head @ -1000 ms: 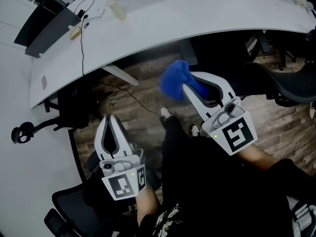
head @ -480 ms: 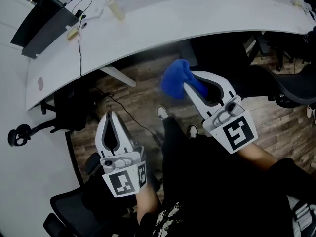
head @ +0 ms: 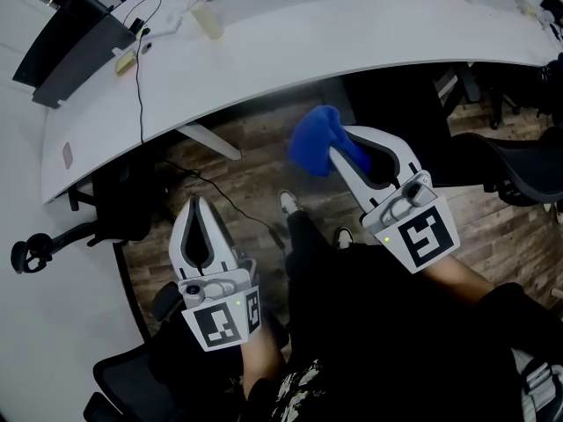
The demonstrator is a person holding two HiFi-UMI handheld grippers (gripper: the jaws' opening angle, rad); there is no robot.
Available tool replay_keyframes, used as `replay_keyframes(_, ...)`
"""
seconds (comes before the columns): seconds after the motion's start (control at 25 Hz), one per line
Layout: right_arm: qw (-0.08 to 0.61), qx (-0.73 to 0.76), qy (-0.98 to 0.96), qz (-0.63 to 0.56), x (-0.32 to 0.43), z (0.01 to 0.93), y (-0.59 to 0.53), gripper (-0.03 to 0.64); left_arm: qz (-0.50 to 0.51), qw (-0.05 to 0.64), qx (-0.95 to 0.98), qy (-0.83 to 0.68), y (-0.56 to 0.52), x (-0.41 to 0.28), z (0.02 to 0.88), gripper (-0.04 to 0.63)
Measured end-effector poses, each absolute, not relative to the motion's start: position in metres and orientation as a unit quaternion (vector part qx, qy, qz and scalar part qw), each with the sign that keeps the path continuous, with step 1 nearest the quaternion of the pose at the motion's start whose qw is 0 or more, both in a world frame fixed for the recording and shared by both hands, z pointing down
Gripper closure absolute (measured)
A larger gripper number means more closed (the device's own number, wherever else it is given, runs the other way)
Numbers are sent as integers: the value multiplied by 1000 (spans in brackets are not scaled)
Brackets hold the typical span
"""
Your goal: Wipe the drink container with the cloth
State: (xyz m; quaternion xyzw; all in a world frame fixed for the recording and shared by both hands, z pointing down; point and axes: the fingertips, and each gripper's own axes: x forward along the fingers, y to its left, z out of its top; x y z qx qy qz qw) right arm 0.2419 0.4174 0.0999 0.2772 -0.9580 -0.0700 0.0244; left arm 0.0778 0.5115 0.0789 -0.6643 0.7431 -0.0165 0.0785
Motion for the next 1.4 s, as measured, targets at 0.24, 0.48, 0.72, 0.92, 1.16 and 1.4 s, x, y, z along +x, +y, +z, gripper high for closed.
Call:
replay_keyframes(0.24,25,287,-955,-69,229,101,395,561,-17,78,-672,736,487,65,81,592)
replay_keyframes(0.48,31,297,-952,-62,215,106,368,561,-17,76,-683,726,454,50,83,592)
replay_keyframes(0.72,41,306,-949,-56,197,110,338,561,-13,69,-685,725,425,23,86,592)
replay_keyframes(0.92,47,313,-947,-55,179,103,312,560,-15,61,-687,724,404,3,81,592)
replay_keyframes(1.16,43,313,-947,-58,150,91,295,561,-15,65,-687,724,387,-30,70,592)
replay_keyframes(1.4,37,316,-946,-53,123,91,279,560,-18,72,-689,721,370,-53,68,592)
